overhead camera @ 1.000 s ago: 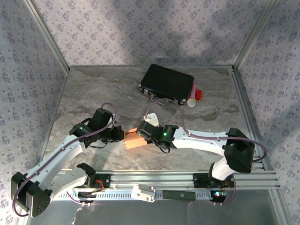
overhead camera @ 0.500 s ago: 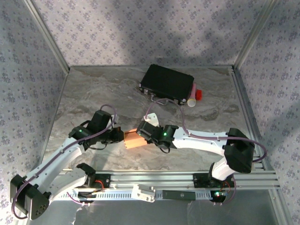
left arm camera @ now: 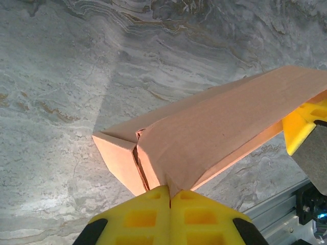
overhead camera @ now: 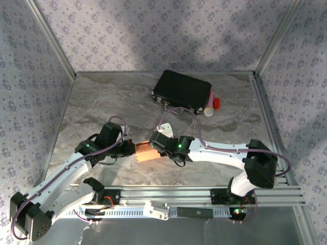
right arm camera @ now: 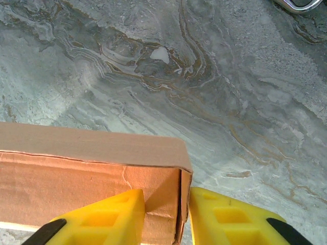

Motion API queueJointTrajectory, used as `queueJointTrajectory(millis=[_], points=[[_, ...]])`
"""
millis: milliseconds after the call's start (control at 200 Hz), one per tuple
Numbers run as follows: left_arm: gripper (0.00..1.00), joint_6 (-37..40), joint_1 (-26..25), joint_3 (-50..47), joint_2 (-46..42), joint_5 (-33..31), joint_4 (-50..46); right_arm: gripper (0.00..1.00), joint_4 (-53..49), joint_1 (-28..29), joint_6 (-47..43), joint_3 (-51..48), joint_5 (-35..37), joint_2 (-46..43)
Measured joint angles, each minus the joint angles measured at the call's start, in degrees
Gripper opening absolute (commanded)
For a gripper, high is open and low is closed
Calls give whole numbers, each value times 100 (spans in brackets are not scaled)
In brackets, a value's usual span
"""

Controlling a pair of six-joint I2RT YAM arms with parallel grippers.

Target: Fold the paper box

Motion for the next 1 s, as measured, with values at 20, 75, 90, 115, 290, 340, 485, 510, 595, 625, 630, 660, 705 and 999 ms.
queueJointTrajectory(millis=[20, 75, 90, 115, 290, 340, 485, 510, 595, 625, 630, 660, 705, 999], points=[[5, -4, -13, -2, -4, -17, 7, 32, -2, 0, 0, 0, 0, 0], [5, -7, -48, -7, -13, -74, 13, 33, -9, 0, 0, 0, 0, 0], [5, -9, -59, -7, -13, -92, 13, 33, -9, 0, 0, 0, 2, 0], [5, -13, -79, -7, -13, -118, 13, 33, -9, 0, 0, 0, 0, -2], [5, -66, -247, -7, -11, -376, 13, 34, -31, 11, 0, 0, 4, -2], [4, -72, -299, -9, -11, -450, 11, 35, -35, 11, 0, 4, 4, -2], [5, -111, -409, -9, -4, -603, 13, 38, -72, 11, 4, 9, 4, -13], [5, -111, -415, -9, -2, -623, 11, 39, -83, 11, 2, 9, 4, -17], [4, -114, -459, -9, 17, -686, 13, 41, -125, 33, 28, 9, -2, -55], [4, -116, -476, -9, 33, -706, 17, 42, -125, 52, 44, 9, -20, -70], [4, -116, -476, -9, 33, -706, 20, 42, -122, 55, 44, 9, -22, -72], [5, -116, -487, -9, 48, -706, 26, 42, -125, 79, 52, 9, -48, -92], [4, -133, -509, -9, 61, -726, 39, 43, -129, 109, 81, 9, -85, -131], [4, -227, -614, -11, 74, -798, 63, 45, -46, 199, 487, -223, -323, -1027]])
